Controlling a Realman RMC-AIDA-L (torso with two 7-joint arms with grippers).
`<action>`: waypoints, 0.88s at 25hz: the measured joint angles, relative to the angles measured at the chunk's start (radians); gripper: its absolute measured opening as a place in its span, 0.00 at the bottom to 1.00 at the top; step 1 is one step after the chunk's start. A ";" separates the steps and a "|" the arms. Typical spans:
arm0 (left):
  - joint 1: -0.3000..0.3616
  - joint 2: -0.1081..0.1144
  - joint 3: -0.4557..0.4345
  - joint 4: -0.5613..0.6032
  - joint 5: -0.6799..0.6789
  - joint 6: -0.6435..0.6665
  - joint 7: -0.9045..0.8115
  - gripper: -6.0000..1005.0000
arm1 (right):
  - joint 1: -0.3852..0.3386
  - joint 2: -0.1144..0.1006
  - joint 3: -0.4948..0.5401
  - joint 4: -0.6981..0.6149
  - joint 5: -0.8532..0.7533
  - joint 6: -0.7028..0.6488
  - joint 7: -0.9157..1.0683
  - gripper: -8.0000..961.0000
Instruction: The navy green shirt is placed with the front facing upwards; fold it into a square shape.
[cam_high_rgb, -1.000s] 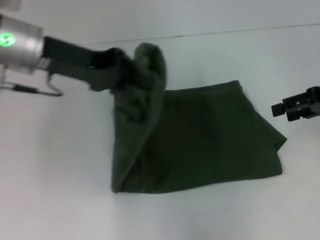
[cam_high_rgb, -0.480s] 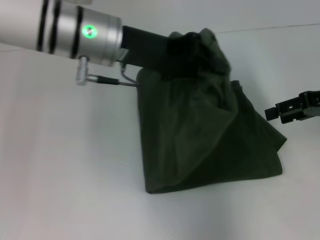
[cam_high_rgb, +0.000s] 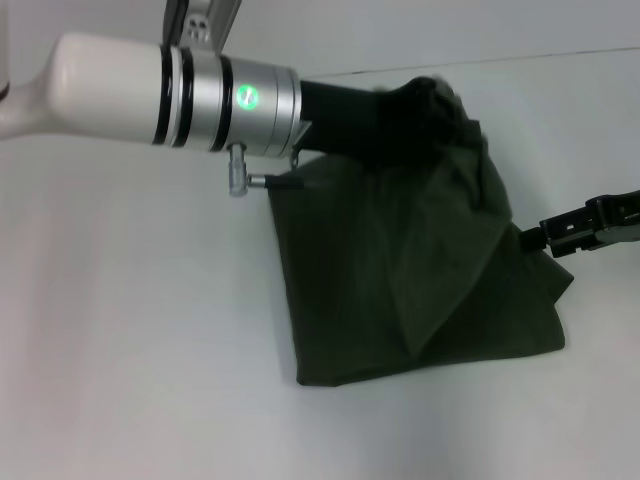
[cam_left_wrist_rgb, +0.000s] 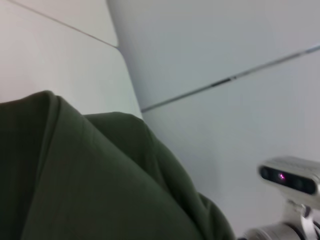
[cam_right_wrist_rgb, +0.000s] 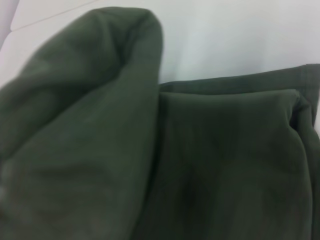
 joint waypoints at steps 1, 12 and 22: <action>0.004 0.000 0.000 0.004 -0.001 -0.005 -0.001 0.06 | 0.000 0.000 0.000 0.000 0.000 0.001 0.000 0.76; 0.034 0.004 -0.007 -0.017 -0.006 0.047 -0.002 0.36 | 0.005 -0.020 0.001 -0.004 -0.001 -0.006 0.012 0.76; 0.155 0.064 -0.035 -0.243 -0.008 0.246 -0.047 0.63 | 0.016 -0.065 0.100 -0.114 0.079 -0.120 0.053 0.76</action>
